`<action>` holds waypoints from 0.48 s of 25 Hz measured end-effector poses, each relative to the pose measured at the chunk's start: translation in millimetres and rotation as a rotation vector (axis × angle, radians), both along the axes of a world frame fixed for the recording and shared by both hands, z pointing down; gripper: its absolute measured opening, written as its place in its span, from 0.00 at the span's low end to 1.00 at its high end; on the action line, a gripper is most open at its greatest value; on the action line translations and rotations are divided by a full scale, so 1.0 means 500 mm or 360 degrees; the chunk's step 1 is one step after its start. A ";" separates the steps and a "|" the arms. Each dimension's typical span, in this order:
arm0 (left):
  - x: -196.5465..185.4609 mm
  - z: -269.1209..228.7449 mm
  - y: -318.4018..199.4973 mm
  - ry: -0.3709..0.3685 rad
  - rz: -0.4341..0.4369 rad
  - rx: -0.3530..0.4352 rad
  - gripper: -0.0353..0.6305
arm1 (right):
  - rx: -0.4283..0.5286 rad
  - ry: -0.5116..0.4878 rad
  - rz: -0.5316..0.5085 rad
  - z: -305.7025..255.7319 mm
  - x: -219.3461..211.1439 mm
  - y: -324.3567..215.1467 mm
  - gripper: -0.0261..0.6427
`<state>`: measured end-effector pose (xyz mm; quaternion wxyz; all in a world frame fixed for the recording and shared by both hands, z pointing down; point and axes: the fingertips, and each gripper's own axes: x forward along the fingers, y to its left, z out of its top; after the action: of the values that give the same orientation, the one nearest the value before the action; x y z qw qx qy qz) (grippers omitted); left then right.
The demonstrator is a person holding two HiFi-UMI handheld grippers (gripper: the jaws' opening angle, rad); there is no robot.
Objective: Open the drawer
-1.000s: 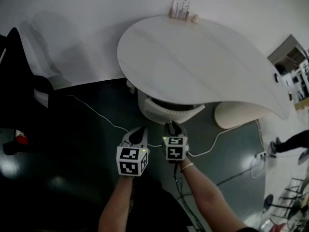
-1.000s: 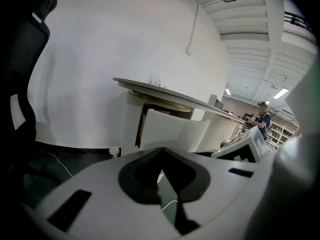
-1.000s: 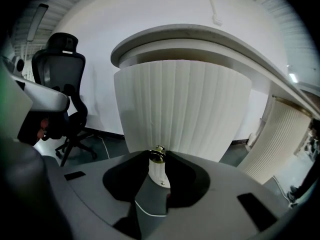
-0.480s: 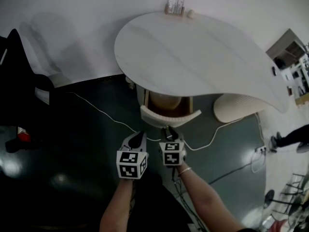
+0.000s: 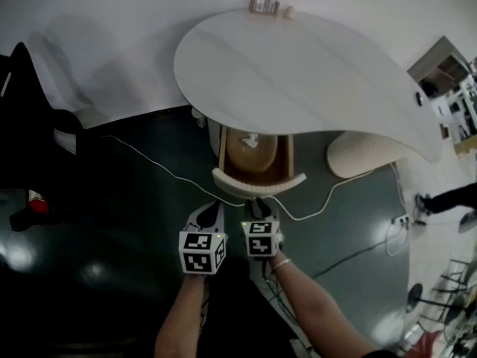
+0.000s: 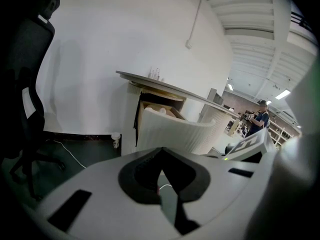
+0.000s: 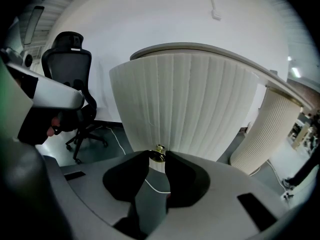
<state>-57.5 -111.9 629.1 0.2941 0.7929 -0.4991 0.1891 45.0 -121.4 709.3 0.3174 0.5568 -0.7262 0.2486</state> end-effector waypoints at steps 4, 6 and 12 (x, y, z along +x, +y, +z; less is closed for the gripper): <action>-0.006 0.002 0.024 -0.0012 -0.0007 -0.0021 0.06 | -0.0037 -0.0003 0.0014 0.003 0.000 0.027 0.19; -0.011 0.004 0.035 -0.0022 -0.0012 -0.0029 0.06 | -0.0055 0.0000 0.0016 0.005 0.001 0.035 0.19; -0.027 0.003 0.060 -0.0043 -0.0033 -0.0056 0.06 | -0.0105 -0.0031 0.0048 -0.004 0.002 0.050 0.19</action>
<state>-71.2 -82.1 630.5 0.3031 0.7799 -0.5077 0.2055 45.9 -96.3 707.4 0.3249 0.5545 -0.7122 0.2825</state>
